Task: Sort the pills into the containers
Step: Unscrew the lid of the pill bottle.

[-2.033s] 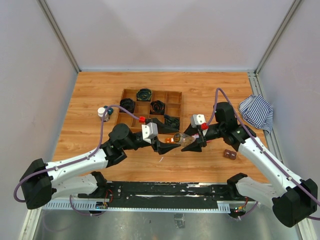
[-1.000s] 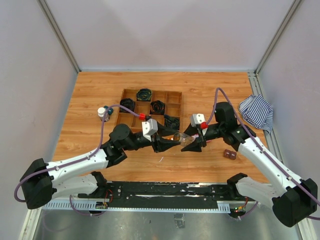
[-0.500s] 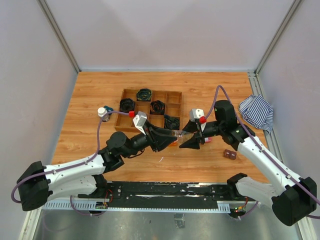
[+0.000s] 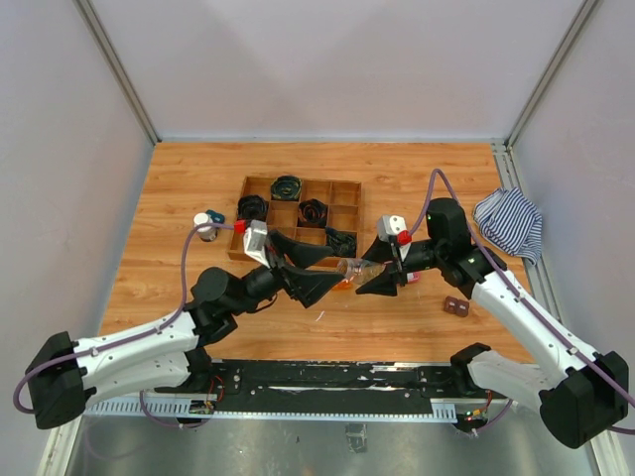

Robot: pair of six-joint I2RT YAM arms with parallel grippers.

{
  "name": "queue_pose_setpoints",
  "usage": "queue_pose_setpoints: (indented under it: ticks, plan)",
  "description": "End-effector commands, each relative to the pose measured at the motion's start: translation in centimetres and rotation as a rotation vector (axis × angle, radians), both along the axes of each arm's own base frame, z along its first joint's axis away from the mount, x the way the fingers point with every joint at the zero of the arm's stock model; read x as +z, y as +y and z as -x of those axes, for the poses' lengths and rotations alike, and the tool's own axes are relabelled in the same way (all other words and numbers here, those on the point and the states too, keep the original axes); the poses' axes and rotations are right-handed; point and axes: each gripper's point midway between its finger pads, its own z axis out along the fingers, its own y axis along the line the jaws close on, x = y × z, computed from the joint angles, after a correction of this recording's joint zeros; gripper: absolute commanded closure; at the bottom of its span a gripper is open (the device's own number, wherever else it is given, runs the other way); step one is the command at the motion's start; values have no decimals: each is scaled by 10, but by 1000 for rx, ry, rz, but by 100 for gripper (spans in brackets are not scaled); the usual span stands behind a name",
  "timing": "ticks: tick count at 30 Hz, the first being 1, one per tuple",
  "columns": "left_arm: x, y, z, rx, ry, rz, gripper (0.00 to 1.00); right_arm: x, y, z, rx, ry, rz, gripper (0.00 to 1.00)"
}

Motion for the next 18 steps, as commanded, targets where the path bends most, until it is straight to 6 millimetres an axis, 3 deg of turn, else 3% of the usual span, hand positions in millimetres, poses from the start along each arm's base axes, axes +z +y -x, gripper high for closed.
queue_pose_setpoints:
  ticks: [1,8,18]
  plan:
    - [17,22,6,41,-71,65,1,9,-2,3,19,-16,-38,99]
    - [25,36,18,27,-91,102,1,10,-3,3,18,-23,-43,99]
    - [21,48,22,49,-104,91,1,19,-6,2,-10,-41,-59,100]
